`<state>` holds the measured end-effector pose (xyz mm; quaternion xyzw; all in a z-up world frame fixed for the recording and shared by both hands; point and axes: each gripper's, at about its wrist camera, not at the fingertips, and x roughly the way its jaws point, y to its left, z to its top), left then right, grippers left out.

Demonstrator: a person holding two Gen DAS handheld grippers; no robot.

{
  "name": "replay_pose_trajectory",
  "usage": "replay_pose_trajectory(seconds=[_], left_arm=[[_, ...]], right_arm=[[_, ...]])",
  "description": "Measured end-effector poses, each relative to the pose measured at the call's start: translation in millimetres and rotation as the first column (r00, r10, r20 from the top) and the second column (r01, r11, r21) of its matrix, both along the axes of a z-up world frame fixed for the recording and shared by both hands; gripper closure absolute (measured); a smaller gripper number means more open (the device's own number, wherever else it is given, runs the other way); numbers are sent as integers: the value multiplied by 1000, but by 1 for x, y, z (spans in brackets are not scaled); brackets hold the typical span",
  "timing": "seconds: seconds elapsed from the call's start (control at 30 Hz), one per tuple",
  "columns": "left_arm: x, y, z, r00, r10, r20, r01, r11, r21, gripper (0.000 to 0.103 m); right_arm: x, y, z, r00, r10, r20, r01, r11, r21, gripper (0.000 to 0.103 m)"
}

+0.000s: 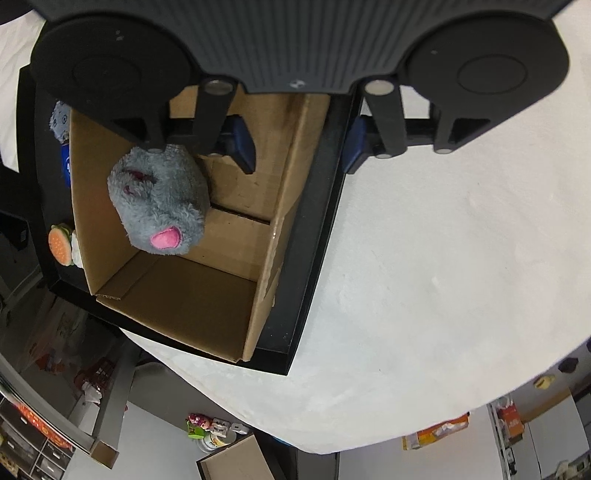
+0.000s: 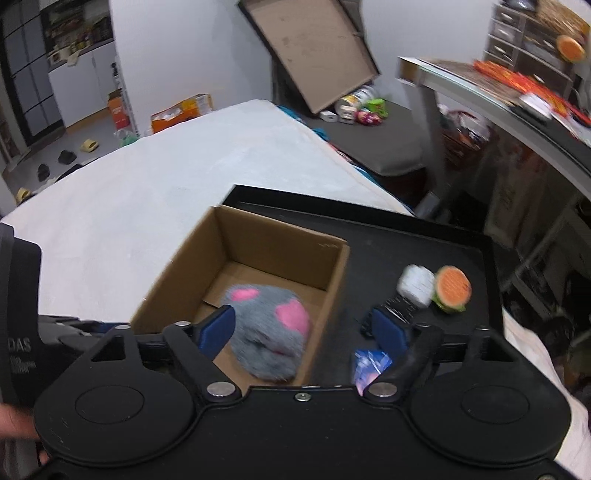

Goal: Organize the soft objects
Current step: 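Move the right gripper to the denim cat plush and grasp it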

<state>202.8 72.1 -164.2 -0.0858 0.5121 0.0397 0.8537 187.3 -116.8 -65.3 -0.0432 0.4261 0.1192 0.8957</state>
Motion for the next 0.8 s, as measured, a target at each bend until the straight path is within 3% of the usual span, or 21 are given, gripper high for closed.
replay_pose_trajectory(seconds=[0.2,0.4,0.8], left_arm=[[-4,-13,11,1000,-25,16,24,999,46,33],[-9,-35,20,997,-70,34,66,992,105,26],[-1,-62,13,995,-97,-1,95,975,201,24]], right_arm=[[-8,-41,-2,998,-57,-30,58,998,39,15],[-16,-75,-11,995,-75,-67,79,995,67,15],[-22,-128,-49,981,-109,-163,123,990,76,16]])
